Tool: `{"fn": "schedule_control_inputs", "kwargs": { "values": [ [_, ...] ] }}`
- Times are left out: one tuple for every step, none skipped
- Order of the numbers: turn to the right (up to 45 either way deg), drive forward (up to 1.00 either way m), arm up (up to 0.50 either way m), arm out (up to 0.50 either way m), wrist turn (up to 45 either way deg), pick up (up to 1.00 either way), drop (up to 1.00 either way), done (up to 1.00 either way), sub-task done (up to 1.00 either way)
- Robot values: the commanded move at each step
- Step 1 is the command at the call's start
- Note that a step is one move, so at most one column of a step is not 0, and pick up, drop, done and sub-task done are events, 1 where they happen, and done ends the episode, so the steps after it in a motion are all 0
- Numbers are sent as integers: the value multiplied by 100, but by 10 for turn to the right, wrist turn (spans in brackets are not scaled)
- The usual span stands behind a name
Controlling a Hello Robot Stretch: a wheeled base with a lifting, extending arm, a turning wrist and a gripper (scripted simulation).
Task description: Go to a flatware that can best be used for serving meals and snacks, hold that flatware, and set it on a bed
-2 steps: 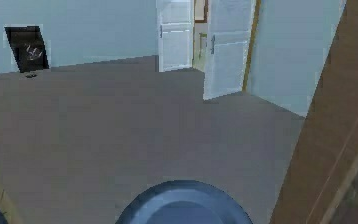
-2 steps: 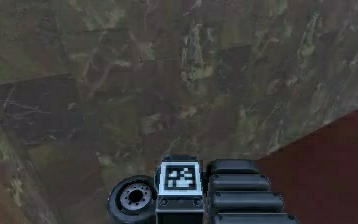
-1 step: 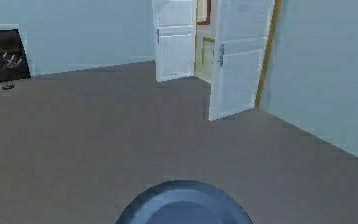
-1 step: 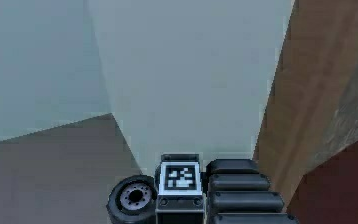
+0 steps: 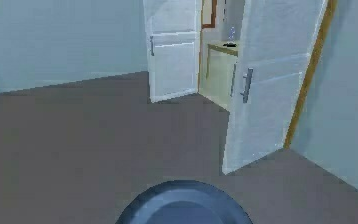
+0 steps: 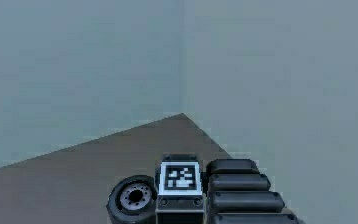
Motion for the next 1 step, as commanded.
{"fn": "schedule_control_inputs", "kwargs": {
  "values": [
    [0, 100, 0, 0, 0, 0, 0, 0, 0]
  ]
}}
